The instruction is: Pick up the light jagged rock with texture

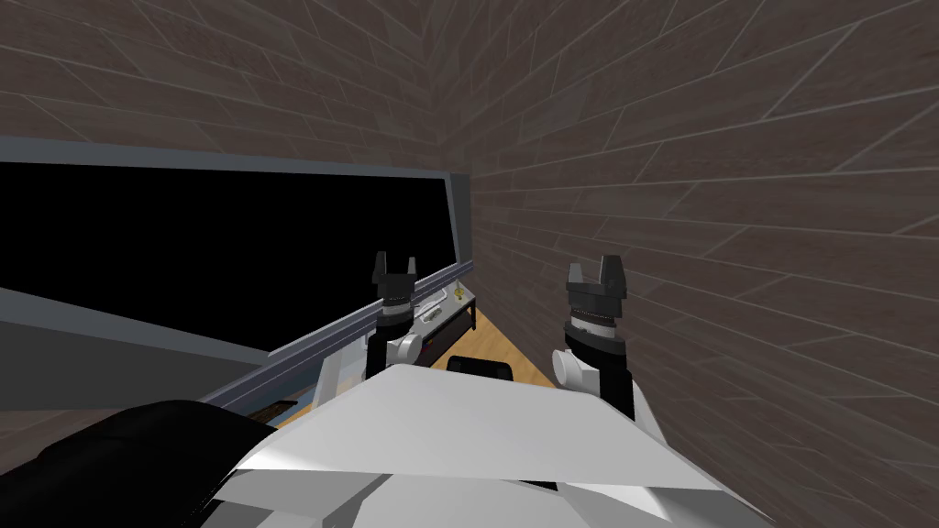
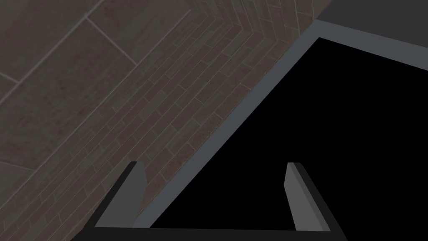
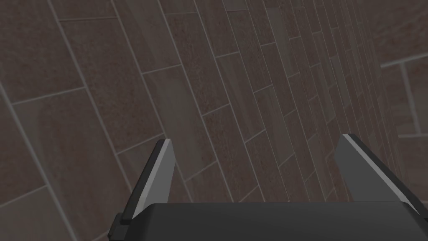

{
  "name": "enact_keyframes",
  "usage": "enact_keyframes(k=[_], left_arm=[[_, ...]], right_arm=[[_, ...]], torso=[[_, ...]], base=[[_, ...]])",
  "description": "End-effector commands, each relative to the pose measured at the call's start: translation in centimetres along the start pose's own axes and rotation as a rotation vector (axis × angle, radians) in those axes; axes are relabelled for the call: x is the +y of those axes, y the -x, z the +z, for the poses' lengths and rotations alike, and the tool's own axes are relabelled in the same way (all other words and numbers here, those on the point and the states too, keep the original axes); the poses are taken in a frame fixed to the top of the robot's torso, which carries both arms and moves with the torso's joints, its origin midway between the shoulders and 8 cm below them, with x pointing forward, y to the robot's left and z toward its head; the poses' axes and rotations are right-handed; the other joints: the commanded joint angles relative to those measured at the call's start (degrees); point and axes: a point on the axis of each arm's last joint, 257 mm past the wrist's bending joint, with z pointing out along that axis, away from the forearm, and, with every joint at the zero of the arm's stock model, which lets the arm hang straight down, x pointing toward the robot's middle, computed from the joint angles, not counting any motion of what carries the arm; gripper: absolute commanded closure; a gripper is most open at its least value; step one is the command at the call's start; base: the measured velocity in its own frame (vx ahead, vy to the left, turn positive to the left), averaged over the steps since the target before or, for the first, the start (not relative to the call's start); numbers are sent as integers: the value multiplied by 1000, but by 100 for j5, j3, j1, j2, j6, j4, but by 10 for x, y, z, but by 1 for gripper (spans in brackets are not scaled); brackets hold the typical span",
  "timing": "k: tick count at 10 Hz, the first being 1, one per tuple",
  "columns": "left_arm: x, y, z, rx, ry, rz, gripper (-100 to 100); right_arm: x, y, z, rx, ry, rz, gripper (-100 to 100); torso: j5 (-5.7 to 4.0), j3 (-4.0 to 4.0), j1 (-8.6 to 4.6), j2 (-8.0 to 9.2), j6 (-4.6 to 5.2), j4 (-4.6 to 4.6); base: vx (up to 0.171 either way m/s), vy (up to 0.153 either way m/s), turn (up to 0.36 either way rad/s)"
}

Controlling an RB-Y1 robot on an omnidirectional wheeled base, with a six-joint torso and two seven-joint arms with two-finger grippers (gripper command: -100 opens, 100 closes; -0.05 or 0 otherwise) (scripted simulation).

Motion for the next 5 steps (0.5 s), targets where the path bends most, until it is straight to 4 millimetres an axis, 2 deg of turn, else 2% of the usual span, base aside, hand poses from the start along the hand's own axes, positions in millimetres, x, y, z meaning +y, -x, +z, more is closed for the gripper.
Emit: enact_keyframes(k=[1,5], left_arm=[[16,0,-1,2,43,-16,-100],[66,1,-5,5,173,-64,-100]], right_arm=[[0,0,0,0,0,0,0],[0,0,0,0,0,0,0]], torso=[[0,0,0,0,0,0],[-3,9,-14,16,1,3]], base=[[-15,-21,-29],[-40,-33,-35]])
